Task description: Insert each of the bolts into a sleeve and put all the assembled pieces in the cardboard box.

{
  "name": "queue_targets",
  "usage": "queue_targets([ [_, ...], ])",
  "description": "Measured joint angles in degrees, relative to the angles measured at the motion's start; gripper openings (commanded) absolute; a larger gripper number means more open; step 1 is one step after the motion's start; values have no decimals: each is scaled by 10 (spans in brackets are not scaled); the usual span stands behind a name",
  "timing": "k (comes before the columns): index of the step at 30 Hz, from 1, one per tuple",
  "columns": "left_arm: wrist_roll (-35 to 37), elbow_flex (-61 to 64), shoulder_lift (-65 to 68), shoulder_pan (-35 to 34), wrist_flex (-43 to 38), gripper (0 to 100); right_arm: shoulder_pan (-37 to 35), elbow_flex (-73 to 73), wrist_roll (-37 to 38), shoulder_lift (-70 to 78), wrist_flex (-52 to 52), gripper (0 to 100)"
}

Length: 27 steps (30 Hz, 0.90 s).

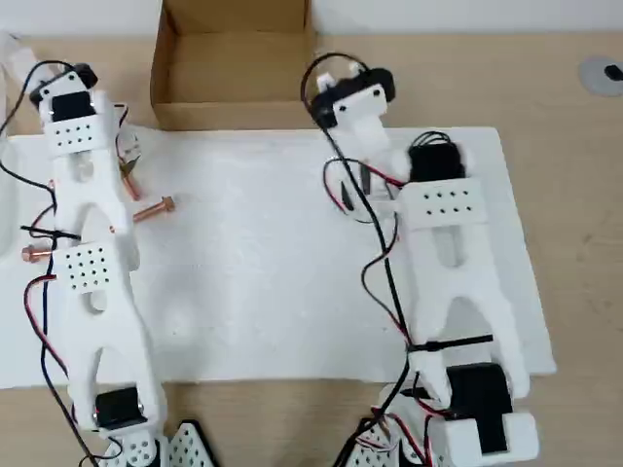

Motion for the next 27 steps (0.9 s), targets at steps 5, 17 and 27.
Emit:
queue_targets([
  [5, -61, -49, -22, 11, 33, 3, -8, 26, -90, 29, -83, 217],
  [17, -125, 241, -295, 62, 33, 10, -8, -1, -100, 213, -151, 217],
  [27, -133, 419, -514, 77, 20, 11, -8, -62, -100, 263, -151, 217],
])
